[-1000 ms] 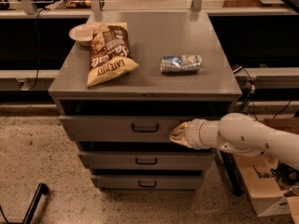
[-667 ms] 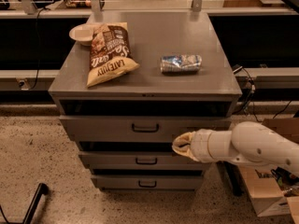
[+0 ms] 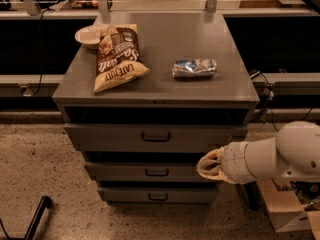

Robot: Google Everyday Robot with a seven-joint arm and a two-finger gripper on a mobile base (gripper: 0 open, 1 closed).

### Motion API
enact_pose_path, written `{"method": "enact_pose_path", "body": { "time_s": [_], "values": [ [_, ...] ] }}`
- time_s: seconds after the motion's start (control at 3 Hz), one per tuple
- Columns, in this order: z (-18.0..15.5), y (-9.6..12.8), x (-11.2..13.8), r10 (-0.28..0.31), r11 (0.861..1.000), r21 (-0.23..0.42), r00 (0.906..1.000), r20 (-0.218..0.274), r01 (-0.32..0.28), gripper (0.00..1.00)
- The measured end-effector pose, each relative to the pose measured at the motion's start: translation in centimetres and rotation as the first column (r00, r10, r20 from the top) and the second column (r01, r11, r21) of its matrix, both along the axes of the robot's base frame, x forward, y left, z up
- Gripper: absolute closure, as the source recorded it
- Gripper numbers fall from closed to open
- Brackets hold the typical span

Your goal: Close top drawer

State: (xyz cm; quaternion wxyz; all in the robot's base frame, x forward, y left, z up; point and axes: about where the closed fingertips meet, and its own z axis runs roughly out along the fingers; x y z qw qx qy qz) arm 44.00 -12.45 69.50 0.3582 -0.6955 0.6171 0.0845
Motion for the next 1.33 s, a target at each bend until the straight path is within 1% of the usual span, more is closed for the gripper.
{"method": "enact_pose_path", "body": {
  "time_s": [0.33,0.67,1.0,1.33],
  "values": [
    [2.6,-3.1,0.8,0.060,0.997,-0.046,0.9977,-0.033,-0.061,1.00],
    [7.9,-6.9,3.2,0.102,0.990,-0.087,0.9926,-0.065,-0.107,1.00],
    [12.2,-8.2,2.3,0.101,0.990,-0.091,0.9934,-0.055,-0.106,1.00],
    [12.3,-8.0,2.2,0.108,0.989,-0.092,0.9925,-0.058,-0.113,0.82]
  ]
}}
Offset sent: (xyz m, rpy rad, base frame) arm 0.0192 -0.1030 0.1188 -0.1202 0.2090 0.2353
